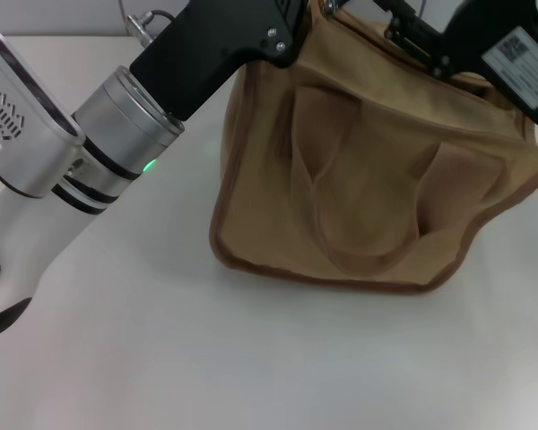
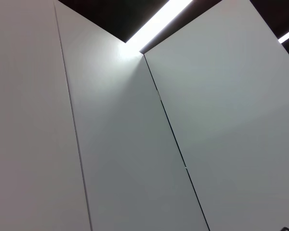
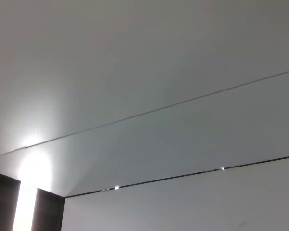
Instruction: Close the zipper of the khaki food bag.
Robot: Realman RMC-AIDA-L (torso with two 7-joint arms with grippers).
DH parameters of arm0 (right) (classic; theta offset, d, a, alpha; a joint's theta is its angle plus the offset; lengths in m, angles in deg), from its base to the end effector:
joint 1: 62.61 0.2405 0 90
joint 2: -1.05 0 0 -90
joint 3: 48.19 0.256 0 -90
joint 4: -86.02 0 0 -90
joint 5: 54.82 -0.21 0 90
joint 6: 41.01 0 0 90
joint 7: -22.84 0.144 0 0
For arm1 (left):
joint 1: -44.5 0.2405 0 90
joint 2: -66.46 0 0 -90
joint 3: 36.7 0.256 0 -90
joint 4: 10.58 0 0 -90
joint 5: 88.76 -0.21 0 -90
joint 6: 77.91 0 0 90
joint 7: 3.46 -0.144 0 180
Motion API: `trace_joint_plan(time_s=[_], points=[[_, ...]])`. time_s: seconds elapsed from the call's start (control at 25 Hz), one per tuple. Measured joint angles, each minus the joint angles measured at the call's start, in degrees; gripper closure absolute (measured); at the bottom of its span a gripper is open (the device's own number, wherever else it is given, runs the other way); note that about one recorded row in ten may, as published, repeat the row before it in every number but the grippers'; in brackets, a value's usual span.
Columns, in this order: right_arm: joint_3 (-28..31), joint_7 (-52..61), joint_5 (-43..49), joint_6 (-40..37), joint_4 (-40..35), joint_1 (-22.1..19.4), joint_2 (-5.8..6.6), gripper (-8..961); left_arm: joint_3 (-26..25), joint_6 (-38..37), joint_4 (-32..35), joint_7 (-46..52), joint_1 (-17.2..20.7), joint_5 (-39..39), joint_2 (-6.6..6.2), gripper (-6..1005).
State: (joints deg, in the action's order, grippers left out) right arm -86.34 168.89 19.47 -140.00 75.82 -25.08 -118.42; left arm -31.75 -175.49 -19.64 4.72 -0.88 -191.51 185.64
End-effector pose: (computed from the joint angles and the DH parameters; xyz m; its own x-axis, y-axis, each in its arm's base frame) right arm 0.1959 0.3417 0.0022 -0.4565 -0.8765 -0.1526 -0.2936 -0.0136 0.9558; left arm -0.1497 0.3416 -0.0376 0.4176 -0.5200 0.7451 0.2627 -0.7159 -0.6469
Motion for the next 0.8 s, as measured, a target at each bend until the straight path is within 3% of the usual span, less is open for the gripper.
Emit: trace_joint_plan(time_s=[0.28,0.8], points=[[0.0,-0.75,0.21,-0.34,1.28,-1.87,-0.11,213,-0.02,-0.18,0.01,-0.01,-0.17,0.0,0.0,934],[-1.9,-1.71,0.74,2.93,1.42,0.53,-0.08,217,-0.02,-0.44,-0.27,-0.01,-0.38,0.01,0.0,927]])
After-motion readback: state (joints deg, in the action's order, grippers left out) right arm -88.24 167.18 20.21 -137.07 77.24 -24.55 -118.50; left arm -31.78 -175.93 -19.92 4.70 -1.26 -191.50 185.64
